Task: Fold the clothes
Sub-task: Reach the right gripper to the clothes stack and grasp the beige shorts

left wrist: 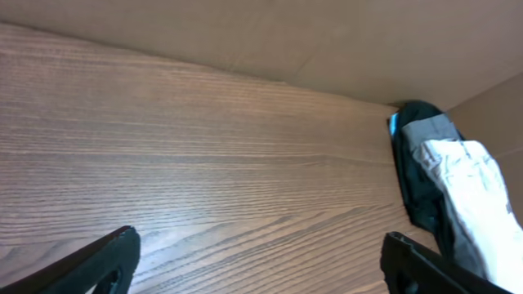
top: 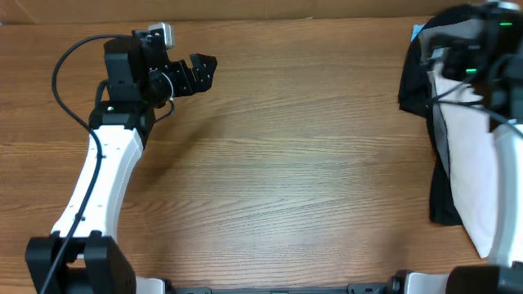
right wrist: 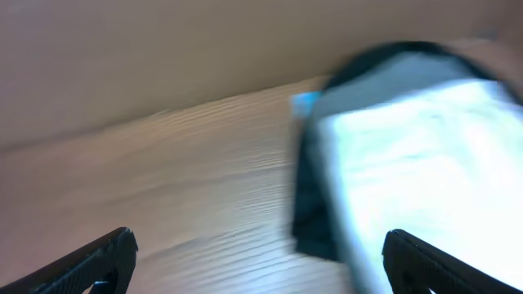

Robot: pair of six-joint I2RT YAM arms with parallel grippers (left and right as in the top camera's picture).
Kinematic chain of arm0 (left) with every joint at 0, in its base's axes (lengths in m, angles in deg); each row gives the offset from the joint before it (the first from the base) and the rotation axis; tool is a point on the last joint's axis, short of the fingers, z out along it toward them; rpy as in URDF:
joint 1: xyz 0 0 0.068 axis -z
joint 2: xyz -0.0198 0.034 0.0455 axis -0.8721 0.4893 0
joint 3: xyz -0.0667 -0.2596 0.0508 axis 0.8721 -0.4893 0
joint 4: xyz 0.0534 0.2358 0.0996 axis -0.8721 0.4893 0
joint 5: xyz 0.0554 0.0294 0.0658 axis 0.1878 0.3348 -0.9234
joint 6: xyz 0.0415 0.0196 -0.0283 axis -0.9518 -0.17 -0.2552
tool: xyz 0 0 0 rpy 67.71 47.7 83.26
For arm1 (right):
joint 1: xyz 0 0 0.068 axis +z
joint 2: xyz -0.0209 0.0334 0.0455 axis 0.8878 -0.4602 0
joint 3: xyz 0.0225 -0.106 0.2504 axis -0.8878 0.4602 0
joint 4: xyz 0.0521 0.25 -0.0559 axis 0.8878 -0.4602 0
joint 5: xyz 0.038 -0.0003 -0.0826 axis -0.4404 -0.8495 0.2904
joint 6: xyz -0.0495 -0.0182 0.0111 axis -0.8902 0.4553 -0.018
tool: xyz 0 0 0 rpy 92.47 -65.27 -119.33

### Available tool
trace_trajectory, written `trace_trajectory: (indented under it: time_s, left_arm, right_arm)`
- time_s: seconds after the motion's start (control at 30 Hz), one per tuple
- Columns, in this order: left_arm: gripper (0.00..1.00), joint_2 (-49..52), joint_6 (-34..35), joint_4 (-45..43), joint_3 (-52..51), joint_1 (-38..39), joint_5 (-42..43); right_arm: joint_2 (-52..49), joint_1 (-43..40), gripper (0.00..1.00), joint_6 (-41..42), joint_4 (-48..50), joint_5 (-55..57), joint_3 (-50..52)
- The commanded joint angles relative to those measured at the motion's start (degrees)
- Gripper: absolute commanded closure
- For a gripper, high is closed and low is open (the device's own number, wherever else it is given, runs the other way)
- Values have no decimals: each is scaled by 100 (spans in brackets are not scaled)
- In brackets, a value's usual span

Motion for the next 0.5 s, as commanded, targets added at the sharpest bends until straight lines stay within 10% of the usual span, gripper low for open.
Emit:
trace_trajectory:
  time_s: [0.0,0.47]
  left_arm:
    - [9,203,-153,-52,133,46,-55]
    - [13,688,-160,35,129,50,-1224]
  right_arm:
    - [-313,-933,0,164,203,35,-195]
    - [-2109,-2653,0,553,1641,-299,-195]
